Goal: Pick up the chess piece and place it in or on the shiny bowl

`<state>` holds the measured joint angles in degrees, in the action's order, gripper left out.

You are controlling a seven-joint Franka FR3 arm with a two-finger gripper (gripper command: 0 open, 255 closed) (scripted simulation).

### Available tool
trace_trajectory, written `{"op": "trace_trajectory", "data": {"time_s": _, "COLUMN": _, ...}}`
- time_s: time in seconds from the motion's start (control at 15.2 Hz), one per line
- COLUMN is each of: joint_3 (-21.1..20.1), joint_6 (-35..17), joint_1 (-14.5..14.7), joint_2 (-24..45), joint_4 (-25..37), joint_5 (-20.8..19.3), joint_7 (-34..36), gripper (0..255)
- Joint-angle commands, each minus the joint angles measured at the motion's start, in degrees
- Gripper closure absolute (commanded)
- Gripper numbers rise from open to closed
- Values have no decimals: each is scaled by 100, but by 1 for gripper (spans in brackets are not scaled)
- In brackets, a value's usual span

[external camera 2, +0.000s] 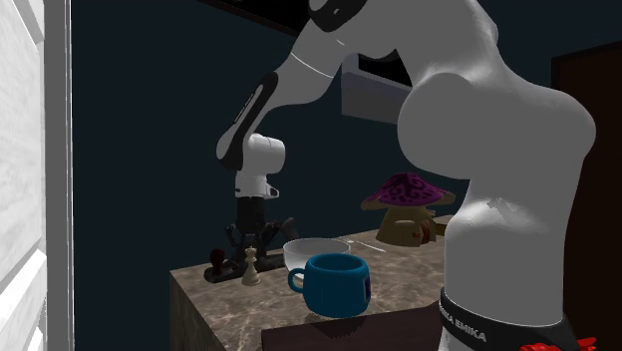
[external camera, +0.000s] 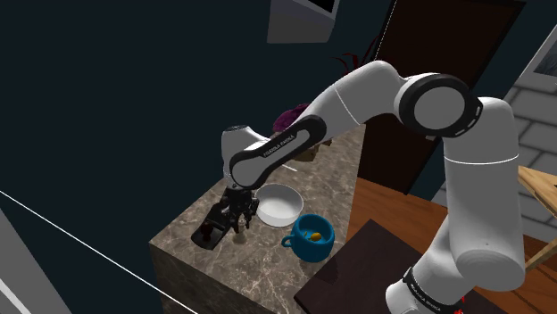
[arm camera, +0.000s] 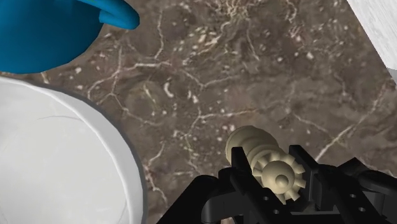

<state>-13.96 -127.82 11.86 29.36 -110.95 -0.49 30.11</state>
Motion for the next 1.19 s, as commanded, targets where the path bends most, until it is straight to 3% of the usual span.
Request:
{"op": "trace_trajectory", "data": {"time_s": 0.0, "joint_3": -14, "joint_6": 101, "joint_1": -14, "joint_2": -104, "joint_4": -5, "joint_5": 22, "joint_7": -4, "gripper": 255}}
{"op": "trace_trajectory", "data": {"time_s": 1.12, "joint_3": -120, "joint_6": 1136, "joint_1": -106, "joint_2": -940, "joint_4": 212, "joint_5": 210, "joint_7": -36, "gripper": 255}}
